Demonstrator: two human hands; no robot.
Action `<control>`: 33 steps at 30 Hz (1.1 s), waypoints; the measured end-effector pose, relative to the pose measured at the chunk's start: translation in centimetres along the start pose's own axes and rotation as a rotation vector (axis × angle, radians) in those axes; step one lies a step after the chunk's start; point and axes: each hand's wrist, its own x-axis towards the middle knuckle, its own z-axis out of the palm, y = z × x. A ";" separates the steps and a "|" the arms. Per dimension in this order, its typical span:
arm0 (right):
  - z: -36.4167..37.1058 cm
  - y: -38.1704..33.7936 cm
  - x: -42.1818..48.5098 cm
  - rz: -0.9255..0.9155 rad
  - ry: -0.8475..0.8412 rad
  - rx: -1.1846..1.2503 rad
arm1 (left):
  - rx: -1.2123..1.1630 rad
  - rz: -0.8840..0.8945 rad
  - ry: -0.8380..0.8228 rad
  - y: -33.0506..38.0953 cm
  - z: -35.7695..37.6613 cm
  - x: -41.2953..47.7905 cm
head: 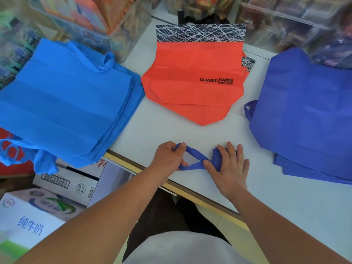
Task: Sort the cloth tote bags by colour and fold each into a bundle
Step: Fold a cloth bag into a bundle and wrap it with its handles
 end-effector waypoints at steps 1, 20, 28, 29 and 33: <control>0.2 -0.3 0.0 0.028 0.015 -0.014 | 0.025 -0.005 0.026 -0.1 0.3 0.4; -0.5 -0.7 3.7 0.029 0.027 -0.222 | 1.269 1.334 -0.217 -1.9 -3.5 8.6; -0.5 -1.2 3.6 0.080 0.008 -0.186 | 1.269 1.553 -0.641 0.5 -5.0 8.5; -0.5 -1.3 3.7 0.086 0.017 -0.183 | 1.228 1.577 -0.702 0.8 -4.9 7.8; -0.5 -1.4 3.9 0.116 0.009 -0.157 | 1.082 1.298 -0.690 3.2 -3.7 5.4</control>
